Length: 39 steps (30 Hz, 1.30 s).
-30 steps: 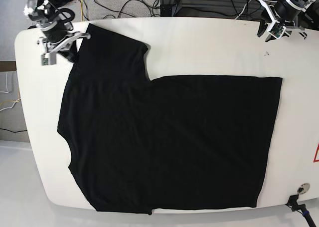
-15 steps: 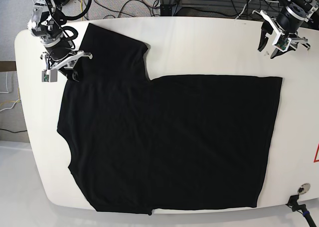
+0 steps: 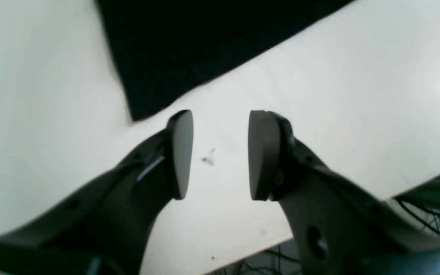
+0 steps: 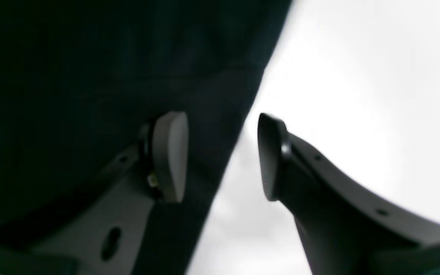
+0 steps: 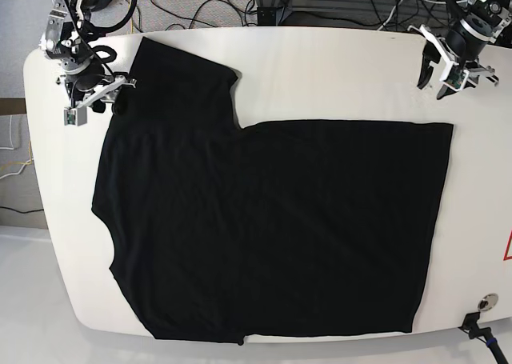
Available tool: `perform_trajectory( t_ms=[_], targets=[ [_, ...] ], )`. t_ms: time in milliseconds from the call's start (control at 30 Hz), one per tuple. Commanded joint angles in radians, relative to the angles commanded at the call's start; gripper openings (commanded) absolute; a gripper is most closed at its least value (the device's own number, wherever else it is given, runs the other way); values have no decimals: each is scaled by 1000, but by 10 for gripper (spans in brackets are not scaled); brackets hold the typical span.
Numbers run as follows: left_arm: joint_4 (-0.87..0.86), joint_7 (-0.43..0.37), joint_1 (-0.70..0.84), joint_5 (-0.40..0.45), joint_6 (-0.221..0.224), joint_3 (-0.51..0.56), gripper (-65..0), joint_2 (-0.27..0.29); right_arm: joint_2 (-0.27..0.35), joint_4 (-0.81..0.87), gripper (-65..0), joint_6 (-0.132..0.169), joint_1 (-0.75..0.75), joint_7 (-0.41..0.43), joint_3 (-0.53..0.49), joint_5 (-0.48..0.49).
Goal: Fold the T-shirt properly
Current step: 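Move both grippers down toward the shirt's shoulder corners, then grasp the shirt's shoulder corners with both grippers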
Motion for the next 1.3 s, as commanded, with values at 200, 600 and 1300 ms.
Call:
perform_trajectory(
  t_ms=[200, 600, 1300],
  targets=[
    [-22, 22, -26, -80, -10, 9, -441, 0, -17, -37, -334, -3, -35, -7, -6, -19],
    [-121, 188, -161, -189, -50, 19, -464, 15, -32, -11, -348, -14, -83, -20, -107, -148],
    [-129, 208, -181, -193, -38, -22, -441, 3, -38, -73, -565, 51, 71, -40, -93, -150]
  ],
)
